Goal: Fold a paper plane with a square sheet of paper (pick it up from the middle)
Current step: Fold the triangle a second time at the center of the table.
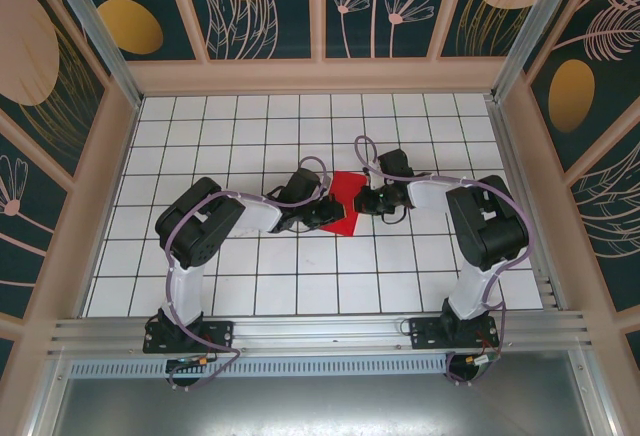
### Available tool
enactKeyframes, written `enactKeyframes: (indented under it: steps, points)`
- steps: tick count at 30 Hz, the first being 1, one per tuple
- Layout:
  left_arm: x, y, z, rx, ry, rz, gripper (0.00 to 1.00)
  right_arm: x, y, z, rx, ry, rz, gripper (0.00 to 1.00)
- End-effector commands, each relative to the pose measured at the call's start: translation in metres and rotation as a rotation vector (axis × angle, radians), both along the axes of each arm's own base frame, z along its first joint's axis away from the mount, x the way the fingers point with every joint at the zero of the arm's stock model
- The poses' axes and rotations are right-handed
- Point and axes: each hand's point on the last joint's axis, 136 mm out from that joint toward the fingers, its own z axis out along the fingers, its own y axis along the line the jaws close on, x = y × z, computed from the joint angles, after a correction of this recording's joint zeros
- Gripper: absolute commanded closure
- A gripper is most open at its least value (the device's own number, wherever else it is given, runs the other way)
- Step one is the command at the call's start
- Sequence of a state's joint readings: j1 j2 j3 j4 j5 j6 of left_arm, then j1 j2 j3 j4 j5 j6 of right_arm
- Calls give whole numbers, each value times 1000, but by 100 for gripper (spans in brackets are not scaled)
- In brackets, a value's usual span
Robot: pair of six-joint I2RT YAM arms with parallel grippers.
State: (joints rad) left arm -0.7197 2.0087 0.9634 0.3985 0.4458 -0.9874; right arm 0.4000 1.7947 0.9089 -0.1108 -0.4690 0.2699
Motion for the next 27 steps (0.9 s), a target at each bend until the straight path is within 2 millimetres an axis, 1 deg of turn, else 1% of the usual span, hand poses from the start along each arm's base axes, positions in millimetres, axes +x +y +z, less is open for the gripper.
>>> enactKeyframes:
  steps: [1,4,6,9,11,13,16,19,22,24,27]
  points:
    - [-9,16,-30,117,58,20,98,3,-3,-7,-27,9,-1,94]
    - [-10,19,-33,133,71,31,99,7,-4,-2,-31,5,-17,91]
    - [-12,23,-38,154,88,40,100,9,-6,4,-34,4,-45,85]
    - [-15,31,-44,170,107,73,100,16,-15,19,-58,-34,-100,76]
    - [-17,36,-48,196,114,87,100,16,-19,31,-47,-56,-131,73]
    - [-19,40,-50,210,117,92,100,12,-22,41,-29,-70,-151,72]
    - [-20,41,-51,216,119,98,100,-1,-21,49,8,-64,-160,75]
    - [-21,41,-54,220,122,99,100,-19,-9,52,67,-37,-141,83]
    - [-22,42,-56,227,124,100,100,-36,4,51,88,-10,-126,90]
    - [-22,43,-57,231,125,102,100,-44,12,49,102,5,-120,93]
    - [-21,43,-57,231,121,105,100,-52,18,39,106,34,-116,96]
